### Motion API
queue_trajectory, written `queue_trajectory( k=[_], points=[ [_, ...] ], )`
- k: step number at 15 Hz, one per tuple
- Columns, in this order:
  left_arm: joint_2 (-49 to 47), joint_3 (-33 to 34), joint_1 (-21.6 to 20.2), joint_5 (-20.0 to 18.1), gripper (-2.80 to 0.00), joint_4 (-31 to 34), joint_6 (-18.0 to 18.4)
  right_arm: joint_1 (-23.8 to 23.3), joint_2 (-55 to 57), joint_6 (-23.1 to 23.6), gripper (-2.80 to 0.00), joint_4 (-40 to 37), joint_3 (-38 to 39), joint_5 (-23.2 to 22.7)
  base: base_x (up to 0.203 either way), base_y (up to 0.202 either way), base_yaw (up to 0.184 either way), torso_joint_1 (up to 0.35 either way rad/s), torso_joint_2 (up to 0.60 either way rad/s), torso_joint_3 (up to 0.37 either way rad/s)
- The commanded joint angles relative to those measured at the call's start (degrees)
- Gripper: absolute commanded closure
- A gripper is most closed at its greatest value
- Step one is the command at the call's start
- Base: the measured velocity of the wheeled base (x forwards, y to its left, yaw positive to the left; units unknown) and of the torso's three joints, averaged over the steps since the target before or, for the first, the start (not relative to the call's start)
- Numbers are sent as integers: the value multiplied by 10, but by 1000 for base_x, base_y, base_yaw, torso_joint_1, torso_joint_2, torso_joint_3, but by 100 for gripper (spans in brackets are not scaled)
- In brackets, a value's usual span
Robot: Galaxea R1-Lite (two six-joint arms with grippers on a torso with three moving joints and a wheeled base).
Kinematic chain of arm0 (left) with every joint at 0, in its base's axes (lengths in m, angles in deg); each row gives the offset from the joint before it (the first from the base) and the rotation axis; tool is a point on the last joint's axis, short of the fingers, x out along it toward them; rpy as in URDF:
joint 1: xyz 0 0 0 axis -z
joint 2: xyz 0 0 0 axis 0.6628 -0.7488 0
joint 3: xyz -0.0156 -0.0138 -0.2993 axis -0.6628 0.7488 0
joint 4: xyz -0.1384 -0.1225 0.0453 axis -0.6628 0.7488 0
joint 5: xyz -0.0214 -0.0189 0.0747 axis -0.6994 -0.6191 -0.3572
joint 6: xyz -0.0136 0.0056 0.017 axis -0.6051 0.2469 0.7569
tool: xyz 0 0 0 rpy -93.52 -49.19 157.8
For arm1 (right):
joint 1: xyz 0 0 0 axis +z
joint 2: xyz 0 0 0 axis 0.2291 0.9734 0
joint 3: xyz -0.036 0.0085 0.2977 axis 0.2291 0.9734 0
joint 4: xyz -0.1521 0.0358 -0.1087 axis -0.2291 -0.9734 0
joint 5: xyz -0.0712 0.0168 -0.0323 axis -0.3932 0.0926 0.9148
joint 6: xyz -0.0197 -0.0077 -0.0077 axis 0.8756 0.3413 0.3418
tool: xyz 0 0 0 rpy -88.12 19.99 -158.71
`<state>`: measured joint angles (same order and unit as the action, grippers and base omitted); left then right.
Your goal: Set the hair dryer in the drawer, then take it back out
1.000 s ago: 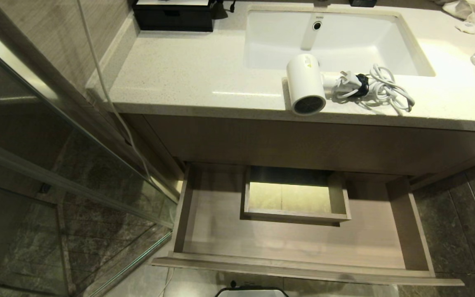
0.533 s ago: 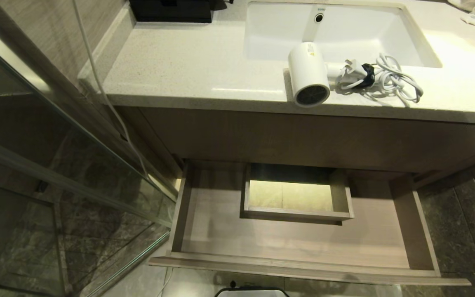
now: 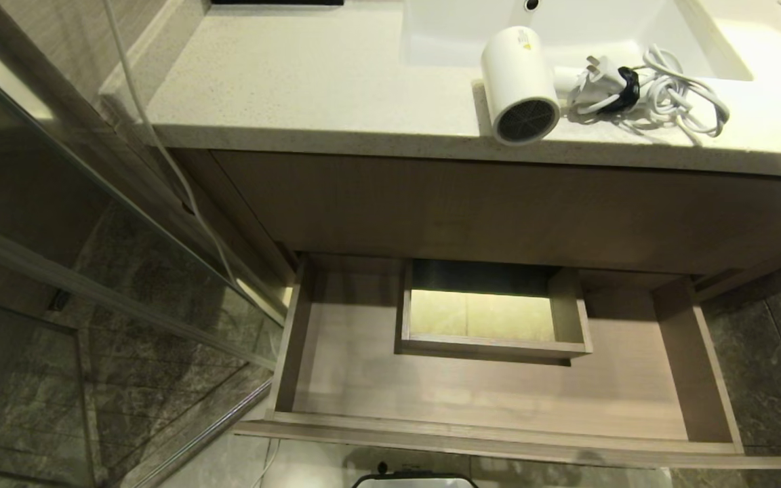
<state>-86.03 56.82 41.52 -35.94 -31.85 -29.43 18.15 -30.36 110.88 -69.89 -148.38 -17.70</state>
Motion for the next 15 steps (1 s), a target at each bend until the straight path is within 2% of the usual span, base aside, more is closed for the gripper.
queue_trajectory(
  k=[1, 15],
  points=[
    [0, 0, 0, 0, -280, 1, 0, 0, -11, 2, 0, -4, 6, 1, 0, 0, 0, -291, 530, 249],
    [0, 0, 0, 0, -280, 1, 0, 1, -27, 6, 0, -3, 27, 0, 0, 0, 0, -290, 524, 234]
  ],
)
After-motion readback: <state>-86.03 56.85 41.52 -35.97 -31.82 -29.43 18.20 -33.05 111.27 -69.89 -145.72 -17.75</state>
